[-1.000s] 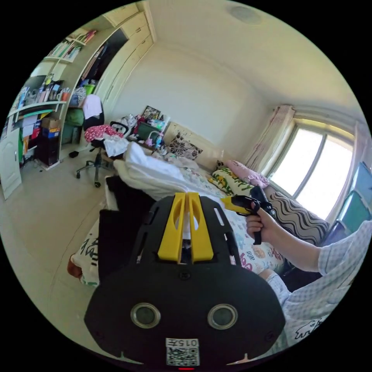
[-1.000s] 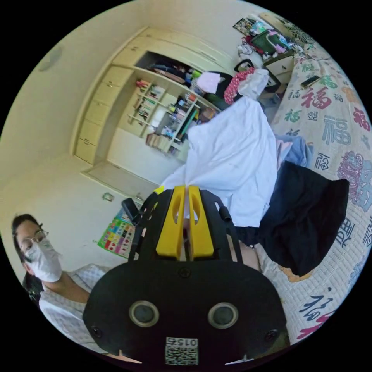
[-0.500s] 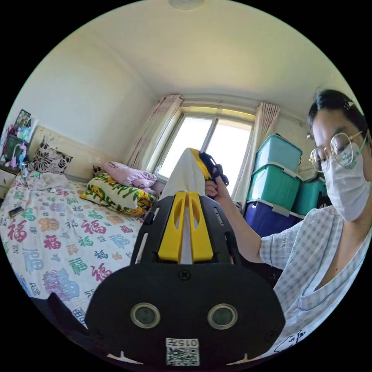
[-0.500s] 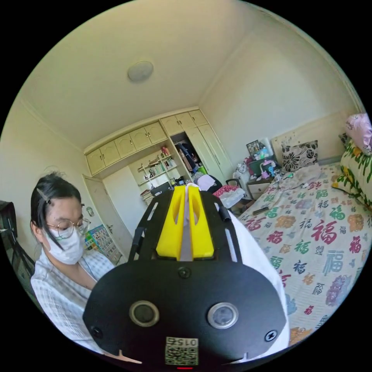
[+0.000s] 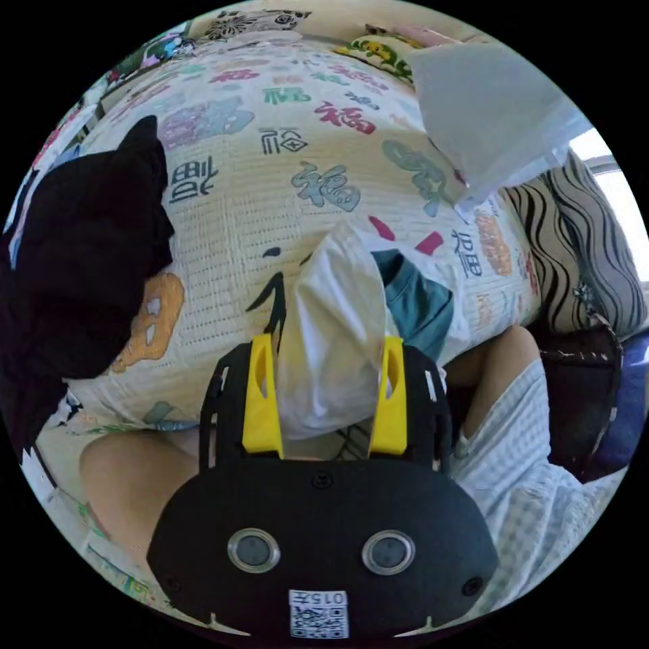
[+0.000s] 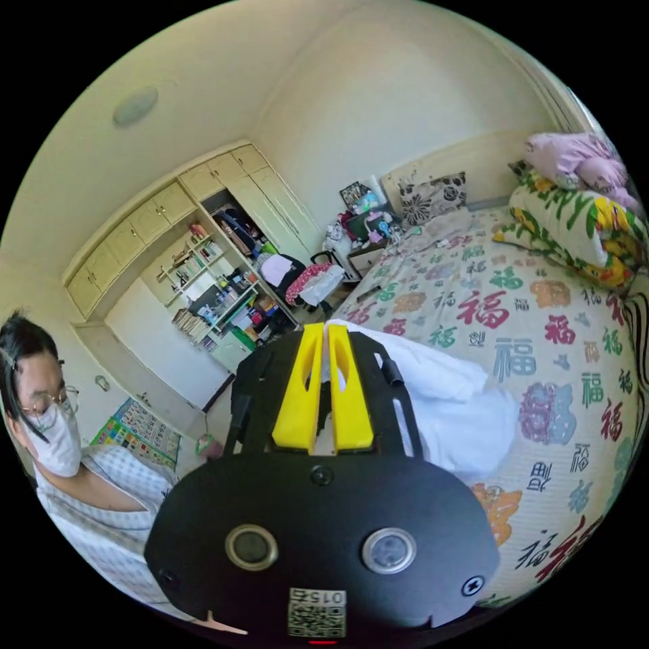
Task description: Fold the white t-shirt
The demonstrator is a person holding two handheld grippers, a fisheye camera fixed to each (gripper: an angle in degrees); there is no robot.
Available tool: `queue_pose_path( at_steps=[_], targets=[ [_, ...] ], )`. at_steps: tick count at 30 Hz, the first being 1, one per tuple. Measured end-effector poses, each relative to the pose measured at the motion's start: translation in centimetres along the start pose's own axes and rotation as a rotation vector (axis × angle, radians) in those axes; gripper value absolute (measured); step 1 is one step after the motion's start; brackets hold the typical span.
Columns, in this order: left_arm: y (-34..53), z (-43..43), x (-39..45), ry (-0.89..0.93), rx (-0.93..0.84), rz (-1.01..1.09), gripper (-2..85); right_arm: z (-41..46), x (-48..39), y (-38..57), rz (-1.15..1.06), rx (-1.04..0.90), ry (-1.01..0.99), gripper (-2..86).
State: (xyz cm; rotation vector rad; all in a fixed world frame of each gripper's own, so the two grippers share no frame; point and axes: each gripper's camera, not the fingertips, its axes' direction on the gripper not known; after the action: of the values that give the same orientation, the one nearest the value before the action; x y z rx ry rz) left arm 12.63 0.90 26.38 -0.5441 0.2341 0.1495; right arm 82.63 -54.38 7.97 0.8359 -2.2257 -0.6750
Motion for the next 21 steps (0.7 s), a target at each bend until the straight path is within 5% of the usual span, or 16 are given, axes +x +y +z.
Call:
queue_pose_path(
  at_steps=[4,7,12,14,17,21],
  targets=[
    [-3.2,0.7,4.1,-0.162,0.015,0.076,7.2,0.8,3.5,1.6,0.163,-0.023,-0.058,0.3],
    [-3.8,-3.3,3.5,0.046,0.107,0.116,4.0,1.3,3.3,1.7,0.157,-0.028,-0.106,0.3],
    [-1.4,-17.1,-0.7,-0.018,0.505,-0.055,4.3,5.0,-0.7,1.7,0.025,-0.157,-0.143,0.4],
    [-0.3,-23.9,-2.8,-0.208,0.676,-0.168,5.8,8.7,-3.2,3.0,-0.039,-0.277,-0.198,0.5],
    [-1.5,-26.7,-5.2,-0.374,0.581,-0.35,8.0,14.5,-6.5,6.3,-0.121,-0.477,-0.185,1.1],
    [-1.9,-25.4,-0.5,-0.304,0.691,-0.214,9.3,19.1,-8.7,11.4,-0.157,-0.671,-0.191,2.8]
  ],
)
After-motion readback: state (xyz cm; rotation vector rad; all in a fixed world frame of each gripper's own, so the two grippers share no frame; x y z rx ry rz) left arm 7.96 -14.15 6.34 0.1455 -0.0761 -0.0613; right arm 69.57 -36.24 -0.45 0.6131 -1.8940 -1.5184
